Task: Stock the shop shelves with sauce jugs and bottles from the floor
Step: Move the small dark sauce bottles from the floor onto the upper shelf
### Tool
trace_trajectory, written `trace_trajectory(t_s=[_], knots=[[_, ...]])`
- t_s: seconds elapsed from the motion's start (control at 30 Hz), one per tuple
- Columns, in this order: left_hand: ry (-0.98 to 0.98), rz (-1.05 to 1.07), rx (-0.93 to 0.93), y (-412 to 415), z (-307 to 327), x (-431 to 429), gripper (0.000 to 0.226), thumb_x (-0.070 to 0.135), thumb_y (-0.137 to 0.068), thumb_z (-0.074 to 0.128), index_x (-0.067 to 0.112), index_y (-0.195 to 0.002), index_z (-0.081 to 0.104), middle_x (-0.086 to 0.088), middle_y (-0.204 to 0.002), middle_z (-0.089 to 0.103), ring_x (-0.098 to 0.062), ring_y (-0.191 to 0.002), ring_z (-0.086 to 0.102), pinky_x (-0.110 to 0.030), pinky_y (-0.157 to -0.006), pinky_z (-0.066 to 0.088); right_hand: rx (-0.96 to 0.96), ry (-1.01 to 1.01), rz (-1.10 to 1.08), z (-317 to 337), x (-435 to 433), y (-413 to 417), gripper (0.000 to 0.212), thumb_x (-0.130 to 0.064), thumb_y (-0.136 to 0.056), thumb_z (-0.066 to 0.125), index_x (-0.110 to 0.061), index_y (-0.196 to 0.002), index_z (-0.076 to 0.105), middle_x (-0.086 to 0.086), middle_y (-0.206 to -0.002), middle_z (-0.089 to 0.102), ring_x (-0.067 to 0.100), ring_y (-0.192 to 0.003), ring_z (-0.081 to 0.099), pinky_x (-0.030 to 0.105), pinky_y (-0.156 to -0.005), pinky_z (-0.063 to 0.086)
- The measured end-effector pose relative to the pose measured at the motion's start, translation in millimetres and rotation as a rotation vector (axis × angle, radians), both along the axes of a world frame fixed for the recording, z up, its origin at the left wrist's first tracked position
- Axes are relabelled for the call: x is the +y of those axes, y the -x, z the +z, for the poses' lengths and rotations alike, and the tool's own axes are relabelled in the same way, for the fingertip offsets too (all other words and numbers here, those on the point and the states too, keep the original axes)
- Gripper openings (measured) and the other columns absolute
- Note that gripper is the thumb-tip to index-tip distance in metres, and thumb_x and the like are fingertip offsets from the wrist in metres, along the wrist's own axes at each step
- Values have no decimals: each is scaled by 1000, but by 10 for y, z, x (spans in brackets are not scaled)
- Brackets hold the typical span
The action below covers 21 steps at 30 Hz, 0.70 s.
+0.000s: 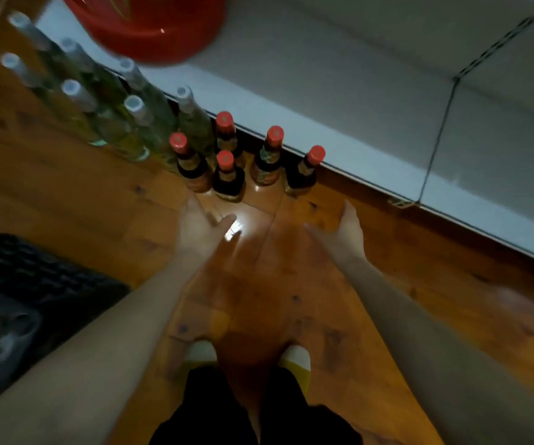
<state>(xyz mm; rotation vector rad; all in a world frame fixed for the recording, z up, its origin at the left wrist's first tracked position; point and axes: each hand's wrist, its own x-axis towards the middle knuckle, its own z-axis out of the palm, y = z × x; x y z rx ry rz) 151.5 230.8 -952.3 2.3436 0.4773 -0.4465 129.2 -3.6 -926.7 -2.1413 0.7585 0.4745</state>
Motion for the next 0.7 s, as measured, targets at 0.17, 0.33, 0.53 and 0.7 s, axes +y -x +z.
trace_trajectory(t_s=[0.17,0.33,0.53,0.7], knots=[[137,93,-248,-303,-1016,-270,98,28,-71,79,1,-145,20,-15,-146,34,-26,-136,30,-23,-108,23,-176,-10,-59,-1104,68,-453,106,-35,-70,78,-8,-147,10,9,-154,20,23,-141,21,34,-113,26],[177,195,-415,-462,-1500,-435,102,25,-71,80,0,-146,15,-16,-150,25,-23,-140,21,-10,-105,11,-366,-9,-114,-1768,92,-728,108,-34,-68,80,-7,-147,12,10,-153,23,22,-141,20,32,-114,21],[233,240,-475,-559,-1656,-456,90,19,-73,78,4,-143,23,-14,-143,30,-7,-127,25,-2,-97,16,-489,-46,-203,-2025,161,-836,91,-24,-71,79,-5,-141,25,10,-140,43,20,-130,40,23,-103,35],[254,228,-429,-467,-1478,-409,83,16,-70,79,4,-138,33,-12,-136,41,-6,-121,33,6,-92,23,-477,-78,-231,-1856,224,-639,81,-21,-72,78,-6,-137,32,7,-131,51,13,-119,48,13,-90,38]])
